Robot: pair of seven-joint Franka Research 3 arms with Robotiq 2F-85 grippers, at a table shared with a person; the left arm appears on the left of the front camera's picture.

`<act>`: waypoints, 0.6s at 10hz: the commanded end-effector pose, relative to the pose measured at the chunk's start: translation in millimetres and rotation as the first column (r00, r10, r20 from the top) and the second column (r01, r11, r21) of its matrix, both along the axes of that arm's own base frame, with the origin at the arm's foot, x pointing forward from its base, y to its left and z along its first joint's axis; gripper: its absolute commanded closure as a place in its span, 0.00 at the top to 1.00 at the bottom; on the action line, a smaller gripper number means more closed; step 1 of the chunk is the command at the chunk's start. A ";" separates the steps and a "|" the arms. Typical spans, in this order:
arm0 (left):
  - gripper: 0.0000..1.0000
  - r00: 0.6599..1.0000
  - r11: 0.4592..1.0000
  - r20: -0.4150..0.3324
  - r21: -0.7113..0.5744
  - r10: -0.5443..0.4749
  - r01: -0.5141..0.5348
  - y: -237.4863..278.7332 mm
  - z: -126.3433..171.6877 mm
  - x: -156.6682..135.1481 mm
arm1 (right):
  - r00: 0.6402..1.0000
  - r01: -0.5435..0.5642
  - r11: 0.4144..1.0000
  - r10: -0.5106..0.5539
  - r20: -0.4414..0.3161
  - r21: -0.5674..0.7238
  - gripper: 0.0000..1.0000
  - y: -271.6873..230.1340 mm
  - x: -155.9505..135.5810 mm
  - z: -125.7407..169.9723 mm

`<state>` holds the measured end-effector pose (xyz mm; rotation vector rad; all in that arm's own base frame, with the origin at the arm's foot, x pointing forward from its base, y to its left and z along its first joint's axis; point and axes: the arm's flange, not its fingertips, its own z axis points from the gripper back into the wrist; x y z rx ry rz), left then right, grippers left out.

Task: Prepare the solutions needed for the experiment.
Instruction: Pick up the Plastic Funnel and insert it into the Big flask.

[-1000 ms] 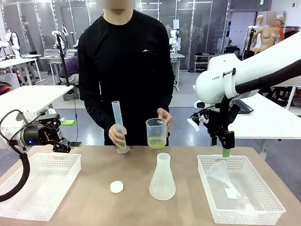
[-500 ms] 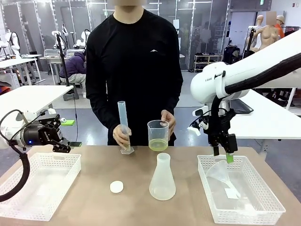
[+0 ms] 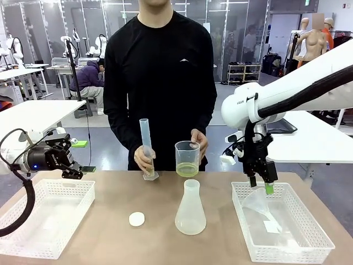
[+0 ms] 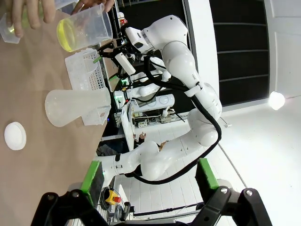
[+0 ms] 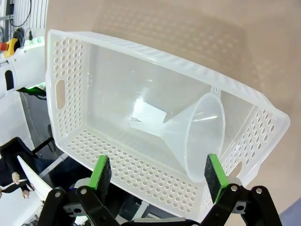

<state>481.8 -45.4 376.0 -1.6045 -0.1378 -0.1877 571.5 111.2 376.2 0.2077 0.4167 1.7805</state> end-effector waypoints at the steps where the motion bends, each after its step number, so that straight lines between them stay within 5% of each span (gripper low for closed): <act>1: 1.00 1.000 1.000 0.002 -0.012 -0.007 0.007 -0.2 0.9 -1.8 | 0.998 -0.055 0.998 0.055 -0.018 -0.002 1.00 -1.3 8.2 -3.9; 6: 1.00 1.000 1.000 0.002 -0.012 -0.007 0.007 -0.2 0.9 -1.8 | 0.993 -0.090 0.996 0.090 -0.079 0.007 1.00 -4.8 9.8 -21.3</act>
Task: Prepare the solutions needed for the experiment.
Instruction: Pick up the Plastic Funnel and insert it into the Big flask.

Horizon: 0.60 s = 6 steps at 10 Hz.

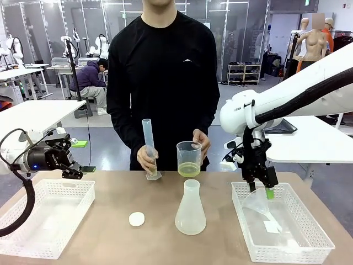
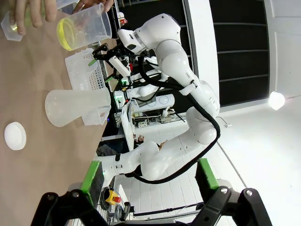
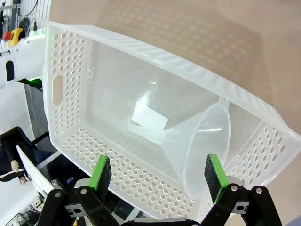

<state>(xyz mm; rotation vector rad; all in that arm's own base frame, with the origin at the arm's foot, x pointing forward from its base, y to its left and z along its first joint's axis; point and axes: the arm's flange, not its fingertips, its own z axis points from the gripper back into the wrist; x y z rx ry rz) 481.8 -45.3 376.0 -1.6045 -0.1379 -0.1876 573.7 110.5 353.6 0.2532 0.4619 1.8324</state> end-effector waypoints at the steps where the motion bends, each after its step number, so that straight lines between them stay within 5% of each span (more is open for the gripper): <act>1: 1.00 1.000 1.000 0.002 -0.012 -0.007 0.007 -0.2 0.9 -1.8 | 0.996 -0.062 0.998 0.062 -0.056 -0.001 1.00 -4.3 6.3 -0.8; 3: 1.00 1.000 1.000 0.002 -0.012 -0.007 0.007 -0.2 0.9 -1.8 | 0.994 -0.068 0.998 0.066 -0.081 -0.016 1.00 -4.5 9.1 -3.6; 6: 1.00 1.000 1.000 0.002 -0.012 -0.007 0.007 -0.2 0.9 -1.8 | 0.997 -0.049 0.999 0.048 -0.061 -0.016 0.75 -8.6 17.5 -9.9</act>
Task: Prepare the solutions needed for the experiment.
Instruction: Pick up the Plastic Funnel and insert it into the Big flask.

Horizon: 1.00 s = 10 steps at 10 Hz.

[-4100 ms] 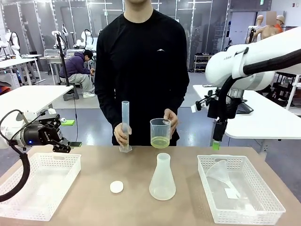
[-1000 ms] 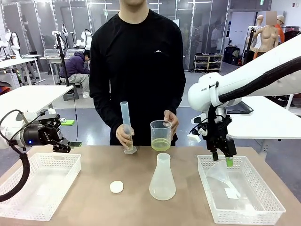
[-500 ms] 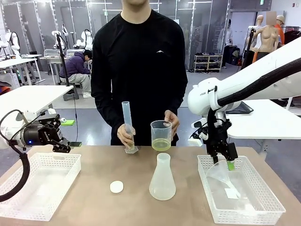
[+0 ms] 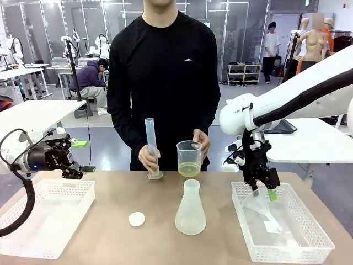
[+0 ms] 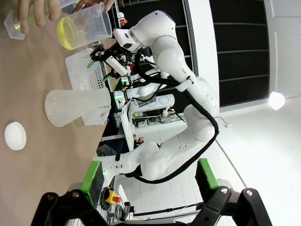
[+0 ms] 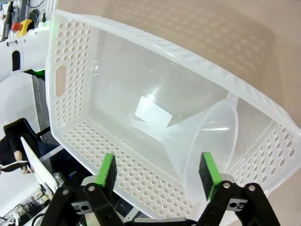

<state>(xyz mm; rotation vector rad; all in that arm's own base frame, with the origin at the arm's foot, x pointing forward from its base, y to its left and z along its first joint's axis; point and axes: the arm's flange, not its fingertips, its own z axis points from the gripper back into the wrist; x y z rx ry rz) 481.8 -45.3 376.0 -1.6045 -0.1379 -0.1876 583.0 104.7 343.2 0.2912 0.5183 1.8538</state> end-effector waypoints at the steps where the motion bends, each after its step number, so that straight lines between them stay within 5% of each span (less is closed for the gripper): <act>1: 1.00 1.000 1.000 0.002 -0.012 -0.007 0.007 -0.2 0.9 -1.8 | 1.000 -0.020 1.000 0.019 -0.012 -0.011 0.62 -4.2 8.9 -1.0; 7: 1.00 1.000 1.000 0.002 -0.012 -0.007 0.007 -0.2 0.9 -1.8 | 1.000 0.012 1.000 -0.012 -0.011 0.007 0.06 -7.1 10.8 -1.8; 10: 1.00 1.000 1.000 0.002 -0.012 -0.007 0.007 -0.2 0.9 -1.8 | 0.999 0.048 0.999 -0.048 0.012 0.013 0.00 -4.5 2.6 5.5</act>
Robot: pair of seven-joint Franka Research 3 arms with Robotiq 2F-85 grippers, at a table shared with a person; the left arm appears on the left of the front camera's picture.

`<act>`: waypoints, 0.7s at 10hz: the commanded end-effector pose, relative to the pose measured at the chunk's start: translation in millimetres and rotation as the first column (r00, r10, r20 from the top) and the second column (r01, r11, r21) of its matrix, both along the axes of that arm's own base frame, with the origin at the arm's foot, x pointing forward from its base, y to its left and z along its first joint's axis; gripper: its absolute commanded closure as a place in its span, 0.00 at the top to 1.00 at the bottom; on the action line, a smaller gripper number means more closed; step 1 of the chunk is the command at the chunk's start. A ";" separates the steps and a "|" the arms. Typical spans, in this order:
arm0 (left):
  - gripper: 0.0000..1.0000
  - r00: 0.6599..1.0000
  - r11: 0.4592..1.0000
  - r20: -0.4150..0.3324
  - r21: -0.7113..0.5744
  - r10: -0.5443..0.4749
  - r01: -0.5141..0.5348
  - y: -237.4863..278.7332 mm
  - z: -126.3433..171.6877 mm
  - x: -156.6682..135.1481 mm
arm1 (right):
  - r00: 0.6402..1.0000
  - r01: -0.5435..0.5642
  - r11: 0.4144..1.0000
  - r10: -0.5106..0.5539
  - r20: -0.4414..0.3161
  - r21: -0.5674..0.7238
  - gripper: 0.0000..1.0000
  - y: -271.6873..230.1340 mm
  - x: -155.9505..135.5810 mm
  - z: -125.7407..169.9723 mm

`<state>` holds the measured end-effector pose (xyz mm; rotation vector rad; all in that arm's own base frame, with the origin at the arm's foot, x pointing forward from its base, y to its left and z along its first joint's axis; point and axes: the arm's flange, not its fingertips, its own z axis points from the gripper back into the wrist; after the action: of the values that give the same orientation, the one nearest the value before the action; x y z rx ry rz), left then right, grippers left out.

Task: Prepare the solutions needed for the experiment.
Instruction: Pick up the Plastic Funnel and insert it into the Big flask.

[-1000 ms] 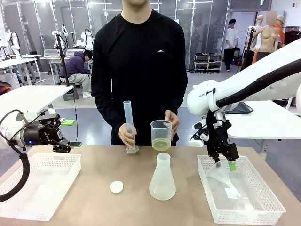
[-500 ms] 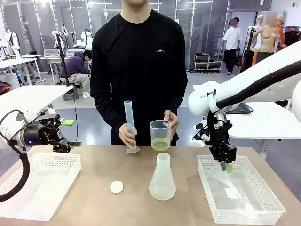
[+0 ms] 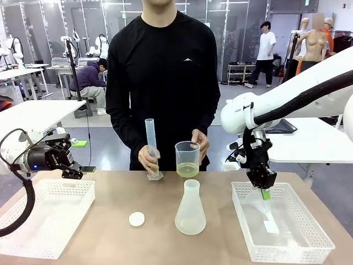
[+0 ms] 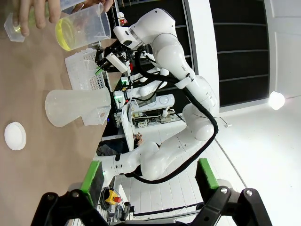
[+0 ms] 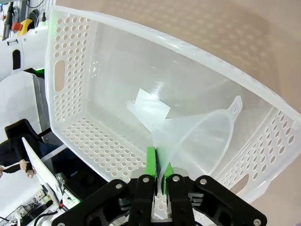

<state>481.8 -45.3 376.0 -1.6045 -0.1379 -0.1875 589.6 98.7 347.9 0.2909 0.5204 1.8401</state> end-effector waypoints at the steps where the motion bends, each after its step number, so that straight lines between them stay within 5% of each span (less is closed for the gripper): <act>1: 1.00 1.000 1.000 0.002 -0.012 -0.007 0.007 -0.2 0.9 -1.8 | 0.998 0.056 0.998 -0.056 0.042 -0.007 0.00 5.2 -10.3 9.8; 4: 1.00 1.000 1.000 0.002 -0.012 -0.007 0.007 -0.2 0.9 -1.8 | 0.956 0.202 0.976 -0.179 0.234 -0.079 0.00 22.9 -39.6 72.7; 7: 1.00 1.000 1.000 0.002 -0.012 -0.007 0.007 -0.2 0.9 -1.8 | 0.865 0.275 0.955 -0.196 0.463 -0.111 0.00 37.9 -83.1 138.8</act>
<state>481.8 -45.3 375.6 -1.6047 -0.1372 -0.1869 528.6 136.3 490.9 -0.0706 0.3108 1.5943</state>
